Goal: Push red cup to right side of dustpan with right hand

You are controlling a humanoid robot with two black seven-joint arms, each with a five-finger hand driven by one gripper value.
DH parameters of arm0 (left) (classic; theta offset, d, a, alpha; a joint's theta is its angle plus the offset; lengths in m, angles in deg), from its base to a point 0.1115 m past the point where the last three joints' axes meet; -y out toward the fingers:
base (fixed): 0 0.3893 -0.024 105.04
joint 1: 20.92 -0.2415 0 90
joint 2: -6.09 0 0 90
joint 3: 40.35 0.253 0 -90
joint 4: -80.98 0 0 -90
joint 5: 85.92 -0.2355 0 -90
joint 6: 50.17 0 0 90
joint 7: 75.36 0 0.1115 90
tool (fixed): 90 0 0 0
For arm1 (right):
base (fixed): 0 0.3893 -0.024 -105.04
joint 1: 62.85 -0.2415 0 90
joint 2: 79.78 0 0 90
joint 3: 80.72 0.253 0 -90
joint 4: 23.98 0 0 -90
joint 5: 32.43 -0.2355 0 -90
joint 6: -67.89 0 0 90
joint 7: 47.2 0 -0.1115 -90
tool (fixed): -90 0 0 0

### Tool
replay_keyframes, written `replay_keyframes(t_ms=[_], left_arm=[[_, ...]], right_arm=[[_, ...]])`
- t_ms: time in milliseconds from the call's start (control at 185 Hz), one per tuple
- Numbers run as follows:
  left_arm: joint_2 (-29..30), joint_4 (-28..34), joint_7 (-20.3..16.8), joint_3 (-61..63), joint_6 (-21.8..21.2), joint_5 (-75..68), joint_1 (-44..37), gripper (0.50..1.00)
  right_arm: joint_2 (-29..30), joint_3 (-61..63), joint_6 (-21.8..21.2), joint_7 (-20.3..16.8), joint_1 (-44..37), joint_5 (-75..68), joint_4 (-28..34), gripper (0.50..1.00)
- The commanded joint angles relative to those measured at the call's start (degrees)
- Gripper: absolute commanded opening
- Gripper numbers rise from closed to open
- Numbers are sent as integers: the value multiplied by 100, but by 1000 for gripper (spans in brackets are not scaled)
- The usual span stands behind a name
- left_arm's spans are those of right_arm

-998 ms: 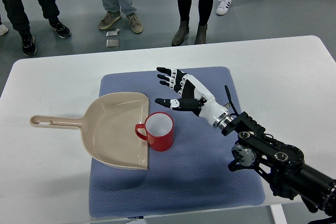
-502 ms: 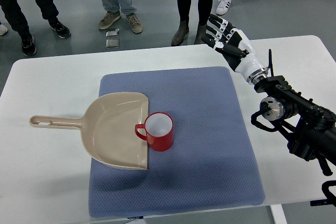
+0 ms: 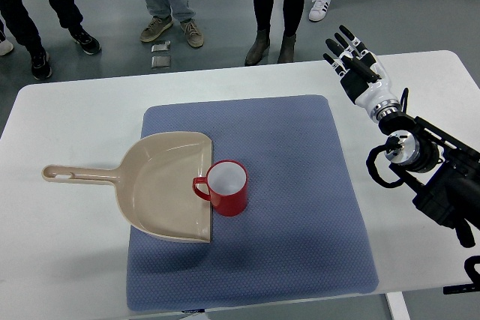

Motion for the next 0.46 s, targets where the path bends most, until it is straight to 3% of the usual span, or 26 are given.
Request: replay_keyframes(t_ms=[0, 453], left_arm=[[0, 0, 0, 2, -1, 0, 0, 1000], [0, 0, 0, -7, -1, 0, 0, 1000]], right_arm=[[41, -3, 7, 61, 3, -43, 9, 928], [120, -3, -63, 193, 12, 36, 27, 928]])
